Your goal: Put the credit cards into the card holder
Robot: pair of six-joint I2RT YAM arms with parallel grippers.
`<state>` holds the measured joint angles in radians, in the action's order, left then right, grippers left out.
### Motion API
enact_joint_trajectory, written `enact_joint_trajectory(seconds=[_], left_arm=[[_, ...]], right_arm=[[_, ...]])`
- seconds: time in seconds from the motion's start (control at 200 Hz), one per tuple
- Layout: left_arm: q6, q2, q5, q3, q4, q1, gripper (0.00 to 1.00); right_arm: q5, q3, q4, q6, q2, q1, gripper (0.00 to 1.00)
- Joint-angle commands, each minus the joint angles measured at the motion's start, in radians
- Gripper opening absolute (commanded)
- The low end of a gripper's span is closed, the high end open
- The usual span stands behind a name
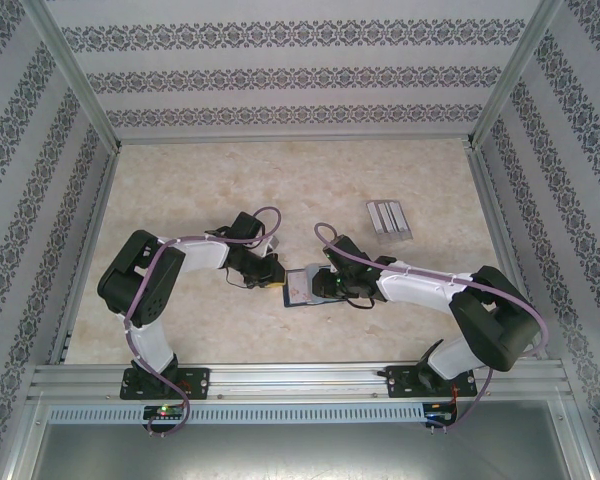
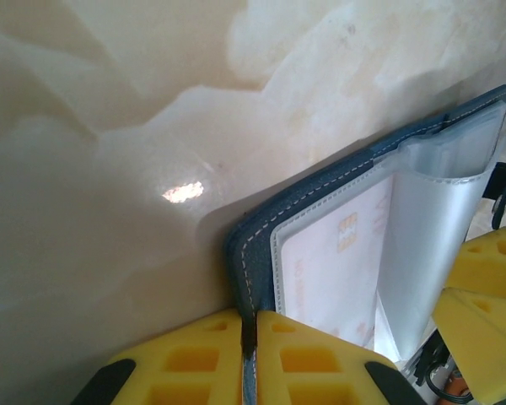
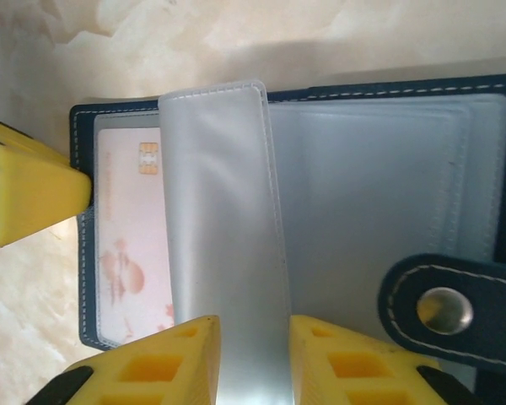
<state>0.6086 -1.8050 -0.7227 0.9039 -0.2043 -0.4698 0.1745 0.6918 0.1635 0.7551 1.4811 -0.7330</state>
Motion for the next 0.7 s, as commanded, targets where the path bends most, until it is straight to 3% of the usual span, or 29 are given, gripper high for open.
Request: enact_joint_trajectory(seconds=[0.0,0.3,0.42,0.58,0.694], left_arm=[[-0.021,-0.011,0.0,0.016,-0.04,-0.009,0.11],[-0.011,0.018,0.006,0.015,-0.046,-0.009,0.11],[-0.011,0.018,0.01,0.018,-0.05,-0.009,0.11],[-0.008,0.009,0.006,0.019,-0.046,-0.009,0.11],[-0.003,0.015,0.005,0.011,-0.038,-0.009,0.11]], right_arm=[[0.04,0.026,-0.043,-0.01,-0.006,-0.003,0.28],[0.09,-0.003,-0.12,-0.037,-0.047,-0.002,0.22],[0.082,-0.009,-0.114,-0.028,-0.064,-0.003,0.29],[-0.092,-0.047,0.012,-0.015,-0.169,0.007,0.4],[-0.108,-0.085,0.049,-0.012,-0.216,0.026,0.43]])
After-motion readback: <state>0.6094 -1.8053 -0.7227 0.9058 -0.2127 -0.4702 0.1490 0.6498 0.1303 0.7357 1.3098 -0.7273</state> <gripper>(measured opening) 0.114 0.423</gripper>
